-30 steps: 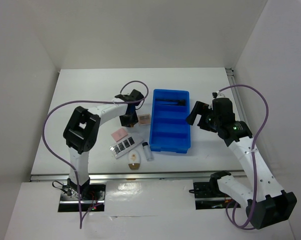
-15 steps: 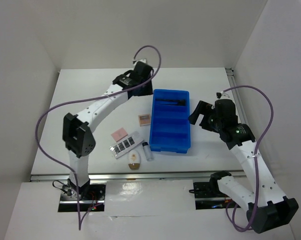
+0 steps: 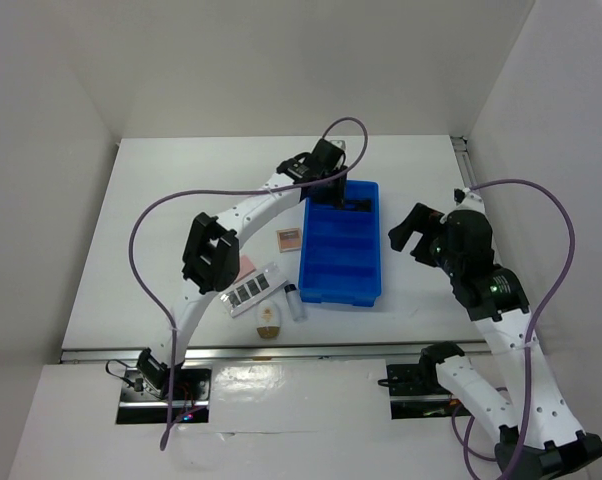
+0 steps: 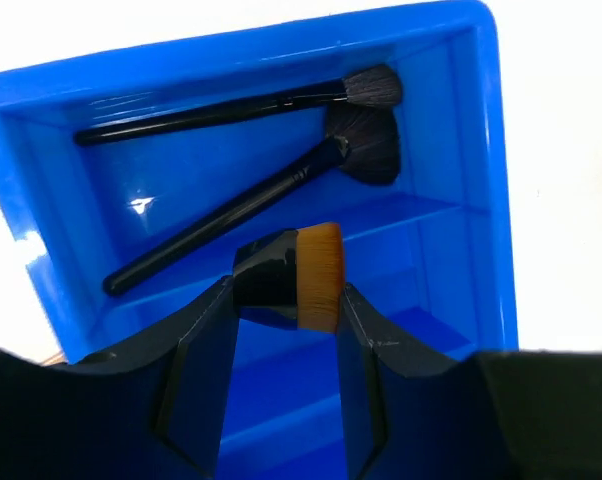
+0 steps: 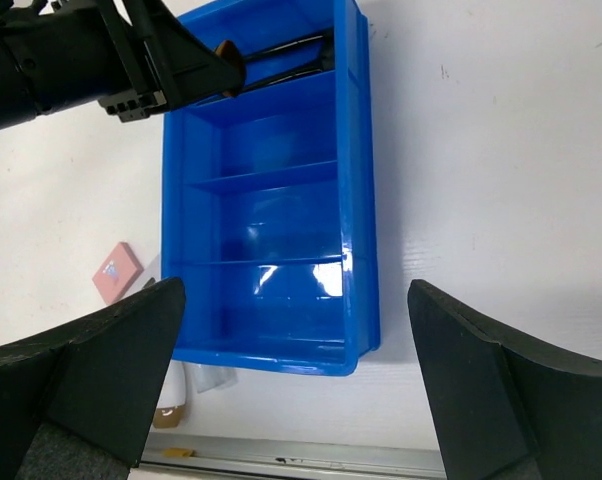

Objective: Organize the makeup

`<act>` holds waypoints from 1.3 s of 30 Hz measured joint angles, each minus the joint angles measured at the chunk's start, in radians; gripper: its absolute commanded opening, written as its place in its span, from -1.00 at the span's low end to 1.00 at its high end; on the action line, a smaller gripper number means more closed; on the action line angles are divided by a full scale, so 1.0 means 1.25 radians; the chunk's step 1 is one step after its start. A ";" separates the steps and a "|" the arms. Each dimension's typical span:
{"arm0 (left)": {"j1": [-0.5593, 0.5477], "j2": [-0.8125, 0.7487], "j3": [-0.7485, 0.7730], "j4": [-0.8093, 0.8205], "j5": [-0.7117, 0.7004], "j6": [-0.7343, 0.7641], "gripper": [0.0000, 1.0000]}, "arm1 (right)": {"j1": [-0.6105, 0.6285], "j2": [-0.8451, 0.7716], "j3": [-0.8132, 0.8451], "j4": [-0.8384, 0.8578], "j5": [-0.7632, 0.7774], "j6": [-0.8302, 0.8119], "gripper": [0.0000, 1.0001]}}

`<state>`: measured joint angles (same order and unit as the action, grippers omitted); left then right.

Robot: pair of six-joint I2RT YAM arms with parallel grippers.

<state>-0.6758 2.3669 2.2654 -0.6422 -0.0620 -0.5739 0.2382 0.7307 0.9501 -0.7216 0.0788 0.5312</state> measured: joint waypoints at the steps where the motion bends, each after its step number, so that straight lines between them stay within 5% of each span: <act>1: 0.004 0.007 0.003 0.002 0.007 -0.001 0.00 | 0.000 0.002 0.000 0.000 -0.001 0.000 1.00; 7: 0.016 0.015 0.017 0.039 0.044 -0.006 0.33 | 0.000 0.002 0.000 -0.001 -0.004 0.000 1.00; 10: 0.019 0.017 0.030 0.060 0.056 -0.004 0.74 | 0.000 0.003 0.000 -0.001 -0.008 0.000 1.00; 12: 0.019 0.018 0.042 0.066 0.067 -0.005 0.80 | 0.000 0.003 0.000 -0.002 -0.009 0.000 1.00; 18: 0.019 -0.019 0.012 0.078 0.084 -0.002 0.73 | 0.000 0.002 0.000 -0.009 -0.009 0.000 1.00; 23: 0.019 -0.207 -0.190 0.077 0.014 0.015 -0.15 | 0.000 0.002 0.000 -0.010 -0.009 0.000 1.00; 24: 0.020 -0.270 -0.253 0.070 -0.006 0.020 -0.20 | 0.000 0.002 0.000 -0.010 -0.009 -0.001 1.00; 31: 0.096 -0.606 -0.619 0.046 -0.092 -0.052 0.00 | 0.000 0.018 -0.002 -0.008 -0.025 -0.004 1.00; 37: 0.136 -0.627 -0.834 -0.046 -0.130 -0.101 0.09 | 0.000 0.027 -0.006 -0.003 -0.037 -0.004 1.00; 39: 0.122 -0.627 -0.873 -0.071 -0.124 -0.109 0.48 | 0.000 0.027 -0.007 -0.002 -0.042 -0.004 1.00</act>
<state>-0.5228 1.5829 1.1748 -0.7315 -0.2169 -0.7101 0.2379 0.7639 0.9417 -0.7242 0.0265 0.5262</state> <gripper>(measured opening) 0.618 0.999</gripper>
